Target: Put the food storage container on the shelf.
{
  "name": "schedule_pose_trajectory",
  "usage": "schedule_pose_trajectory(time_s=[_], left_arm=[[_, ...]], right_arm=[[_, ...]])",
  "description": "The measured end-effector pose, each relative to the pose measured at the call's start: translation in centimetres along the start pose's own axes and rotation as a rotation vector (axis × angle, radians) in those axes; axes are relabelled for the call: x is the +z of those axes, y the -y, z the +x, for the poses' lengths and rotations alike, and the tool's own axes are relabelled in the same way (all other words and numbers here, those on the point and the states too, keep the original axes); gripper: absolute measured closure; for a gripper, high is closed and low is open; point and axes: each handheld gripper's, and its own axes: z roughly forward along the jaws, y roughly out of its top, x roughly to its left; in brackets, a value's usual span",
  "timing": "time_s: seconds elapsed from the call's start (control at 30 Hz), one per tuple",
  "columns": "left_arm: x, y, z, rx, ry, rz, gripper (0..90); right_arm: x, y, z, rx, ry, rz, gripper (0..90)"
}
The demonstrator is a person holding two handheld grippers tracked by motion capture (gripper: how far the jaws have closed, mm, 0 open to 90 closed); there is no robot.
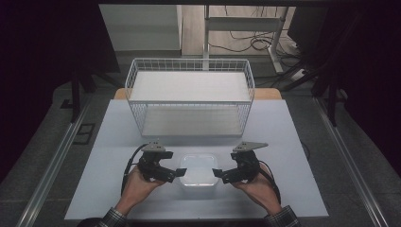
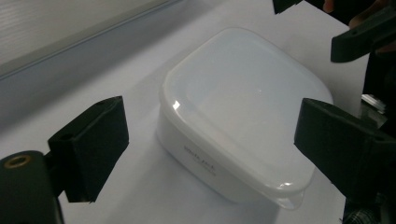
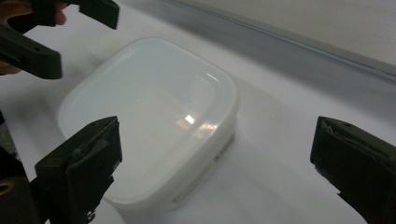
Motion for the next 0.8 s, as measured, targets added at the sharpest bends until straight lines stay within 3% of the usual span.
schedule_pose_trajectory(time_s=[0.23, 0.3, 0.43, 0.53, 0.67, 0.8], left_arm=[[1.7, 1.1, 0.3, -0.023, 0.018, 0.052, 11.1], [1.9, 1.5, 0.6, -0.053, 0.063, 0.04, 13.2], [1.8, 2.0, 0.7, -0.107, 0.141, 0.034, 26.1], [1.2, 2.5, 0.7, -0.147, 0.179, 0.041, 32.1], [-0.3, 3.0, 0.2, -0.129, 0.192, 0.022, 52.5], [-0.6, 3.1, 0.1, -0.141, 0.191, 0.003, 61.5]], right_arm=[[1.8, 0.2, 0.2, 0.041, -0.066, 0.041, 9.4], [2.2, 0.5, 0.1, 0.056, -0.081, 0.057, 12.4], [2.6, 1.0, 0.1, 0.092, -0.155, 0.076, 25.8], [2.1, 1.0, 0.3, 0.108, -0.153, 0.093, 32.6], [0.9, 1.5, 0.2, 0.125, -0.179, 0.1, 47.9], [-0.1, 1.5, 0.6, 0.125, -0.146, 0.09, 60.1]])
